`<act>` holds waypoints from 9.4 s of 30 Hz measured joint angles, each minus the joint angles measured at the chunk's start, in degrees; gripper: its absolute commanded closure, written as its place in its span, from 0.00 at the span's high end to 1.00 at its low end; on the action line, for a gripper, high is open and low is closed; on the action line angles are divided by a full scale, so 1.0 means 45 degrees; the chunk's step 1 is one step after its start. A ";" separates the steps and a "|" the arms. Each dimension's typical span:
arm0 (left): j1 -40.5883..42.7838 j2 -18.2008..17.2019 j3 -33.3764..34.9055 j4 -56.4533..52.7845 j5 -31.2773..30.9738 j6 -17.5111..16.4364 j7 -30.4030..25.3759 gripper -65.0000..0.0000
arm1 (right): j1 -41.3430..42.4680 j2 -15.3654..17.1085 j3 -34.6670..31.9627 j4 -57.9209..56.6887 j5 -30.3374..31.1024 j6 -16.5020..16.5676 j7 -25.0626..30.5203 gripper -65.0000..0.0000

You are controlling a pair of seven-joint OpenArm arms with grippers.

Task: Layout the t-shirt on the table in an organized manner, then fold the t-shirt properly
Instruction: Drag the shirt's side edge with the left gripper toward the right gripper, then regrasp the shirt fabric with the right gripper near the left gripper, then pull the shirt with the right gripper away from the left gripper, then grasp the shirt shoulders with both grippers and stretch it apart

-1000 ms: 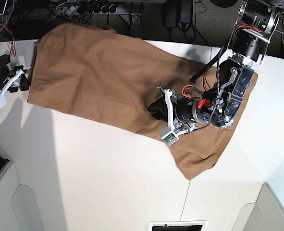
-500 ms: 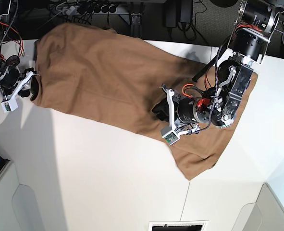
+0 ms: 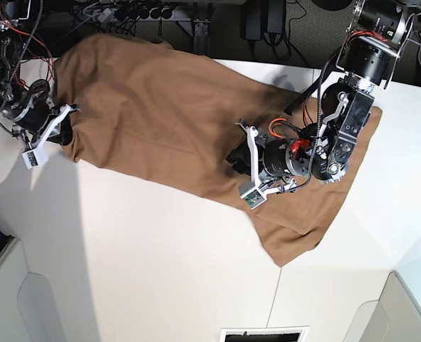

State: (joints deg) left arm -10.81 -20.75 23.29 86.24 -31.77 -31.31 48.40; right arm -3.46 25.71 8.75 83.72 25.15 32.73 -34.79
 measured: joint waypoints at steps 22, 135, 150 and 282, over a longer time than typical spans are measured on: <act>0.0321 -0.0355 -0.0097 -0.2025 -0.0758 -0.0306 -0.1651 0.29 | 0.5678 0.1083 -0.0427 -0.0019 -0.2089 -0.0316 0.0350 0.15; 0.1574 -0.3614 -0.0010 0.3332 0.0165 -0.0869 -0.1705 0.27 | 0.1413 -0.2861 0.0748 0.3905 -0.0165 -0.0529 -0.1501 0.00; 0.1583 -0.0554 -0.0024 0.2025 0.0437 -0.0874 -0.1768 0.27 | 0.3269 -0.2866 0.0714 -0.1846 0.0656 -0.0214 -0.1681 0.35; 0.1656 -0.1841 -0.4750 -0.0423 -0.0379 -0.1768 -0.1297 0.27 | 0.0345 -0.2720 0.0695 0.0947 0.2380 0.0068 -0.3497 0.00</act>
State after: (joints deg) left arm -3.36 -29.04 1.91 84.33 -33.47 -39.27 42.57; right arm -1.91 13.47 11.88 87.99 35.86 33.04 -50.52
